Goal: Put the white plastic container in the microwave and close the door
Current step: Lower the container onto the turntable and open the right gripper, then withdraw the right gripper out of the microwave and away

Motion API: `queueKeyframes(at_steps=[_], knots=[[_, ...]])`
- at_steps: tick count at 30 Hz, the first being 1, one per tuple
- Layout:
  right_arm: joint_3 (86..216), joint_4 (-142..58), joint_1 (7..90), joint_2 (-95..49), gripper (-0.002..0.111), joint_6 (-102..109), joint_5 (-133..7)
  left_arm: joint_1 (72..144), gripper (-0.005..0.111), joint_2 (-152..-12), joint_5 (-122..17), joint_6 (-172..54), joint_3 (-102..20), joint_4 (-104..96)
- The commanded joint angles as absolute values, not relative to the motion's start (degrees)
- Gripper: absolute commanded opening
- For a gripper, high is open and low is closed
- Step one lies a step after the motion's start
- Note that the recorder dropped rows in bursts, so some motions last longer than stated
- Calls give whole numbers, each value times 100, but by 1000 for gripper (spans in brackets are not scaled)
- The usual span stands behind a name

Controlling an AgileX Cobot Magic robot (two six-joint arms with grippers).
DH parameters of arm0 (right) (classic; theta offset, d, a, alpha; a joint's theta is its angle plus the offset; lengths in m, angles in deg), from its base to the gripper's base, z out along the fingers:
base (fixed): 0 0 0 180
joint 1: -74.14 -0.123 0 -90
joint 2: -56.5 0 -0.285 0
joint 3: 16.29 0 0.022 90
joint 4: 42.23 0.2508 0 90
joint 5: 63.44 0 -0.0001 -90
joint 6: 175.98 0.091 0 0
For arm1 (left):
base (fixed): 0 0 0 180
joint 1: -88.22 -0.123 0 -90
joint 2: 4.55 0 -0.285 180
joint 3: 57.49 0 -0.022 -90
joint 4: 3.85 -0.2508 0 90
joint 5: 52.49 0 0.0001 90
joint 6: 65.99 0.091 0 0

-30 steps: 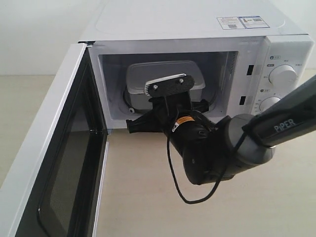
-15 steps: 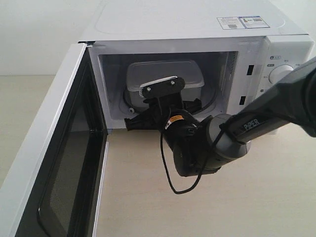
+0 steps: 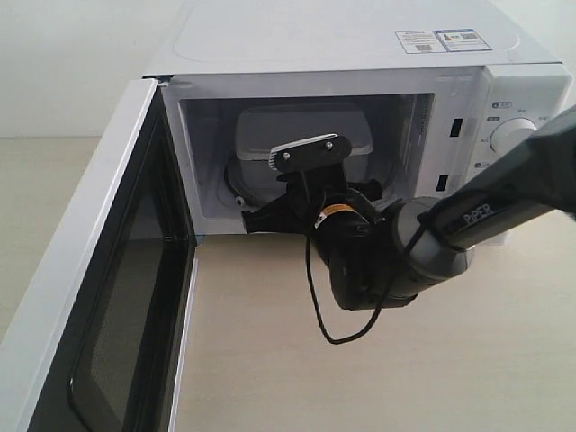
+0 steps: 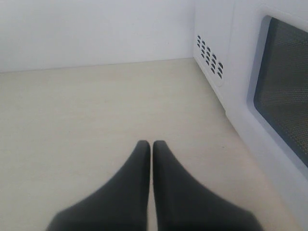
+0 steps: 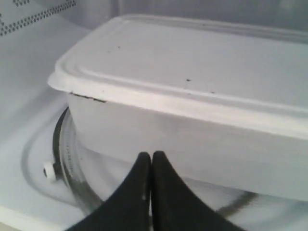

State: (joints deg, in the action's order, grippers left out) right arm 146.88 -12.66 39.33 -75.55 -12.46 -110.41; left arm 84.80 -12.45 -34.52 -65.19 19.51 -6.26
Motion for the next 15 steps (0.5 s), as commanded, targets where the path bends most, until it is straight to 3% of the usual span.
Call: queueKeyframes(at_steps=[1, 10, 15], knots=[[14187, -1277, 3923, -7007, 0, -1305, -11157, 8455, 4, -1233, -3460, -6501, 1973, -576], [13045, -1267, 3589, -5913, 0, -1305, -11087, 8455, 4, -1233, -3460, -6501, 1973, -576], [12655, -1267, 3355, -5277, 0, -1377, -10276, 8455, 4, -1233, -3460, -6501, 1973, -576]])
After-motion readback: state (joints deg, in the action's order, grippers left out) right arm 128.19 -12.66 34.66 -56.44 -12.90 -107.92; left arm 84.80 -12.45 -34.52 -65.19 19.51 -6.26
